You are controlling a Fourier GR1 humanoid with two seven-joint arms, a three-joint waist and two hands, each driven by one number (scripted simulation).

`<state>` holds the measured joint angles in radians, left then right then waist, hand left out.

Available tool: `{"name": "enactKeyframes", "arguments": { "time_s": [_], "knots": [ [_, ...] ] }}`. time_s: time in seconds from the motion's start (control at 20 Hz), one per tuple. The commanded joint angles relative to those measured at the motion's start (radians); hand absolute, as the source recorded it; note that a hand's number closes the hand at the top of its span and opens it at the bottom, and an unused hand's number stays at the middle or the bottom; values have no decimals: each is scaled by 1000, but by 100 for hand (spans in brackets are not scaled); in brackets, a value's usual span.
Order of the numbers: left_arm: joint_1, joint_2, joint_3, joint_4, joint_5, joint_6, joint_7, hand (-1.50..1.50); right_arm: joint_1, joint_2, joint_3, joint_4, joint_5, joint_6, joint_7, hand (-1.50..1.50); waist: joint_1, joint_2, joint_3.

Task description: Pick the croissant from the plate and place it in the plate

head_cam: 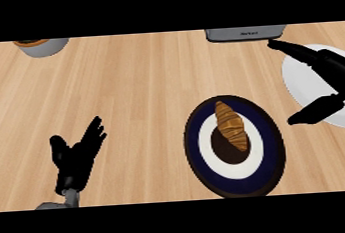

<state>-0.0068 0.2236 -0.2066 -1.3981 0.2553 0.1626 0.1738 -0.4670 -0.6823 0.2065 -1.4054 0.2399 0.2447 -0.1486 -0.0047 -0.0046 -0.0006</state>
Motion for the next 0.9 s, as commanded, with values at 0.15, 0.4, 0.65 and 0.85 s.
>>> {"name": "enactKeyframes", "arguments": {
  "time_s": [0.15,0.4,0.65,0.85],
  "knots": [
    [-11,-34,-3,10,-22,-10,7,0,-13,119,100,-72,163,12,219,-150,9,5,0],
    [68,-27,1,-108,-40,-2,43,0,34,209,116,-128,281,-12,297,-150,11,3,1],
    [10,-38,49,38,-45,-56,-32,0,142,242,158,-199,338,43,336,-150,3,4,0],
    [-12,-46,59,-23,-67,-29,41,0,165,298,159,-108,398,22,261,-150,7,4,1]
  ]
}}
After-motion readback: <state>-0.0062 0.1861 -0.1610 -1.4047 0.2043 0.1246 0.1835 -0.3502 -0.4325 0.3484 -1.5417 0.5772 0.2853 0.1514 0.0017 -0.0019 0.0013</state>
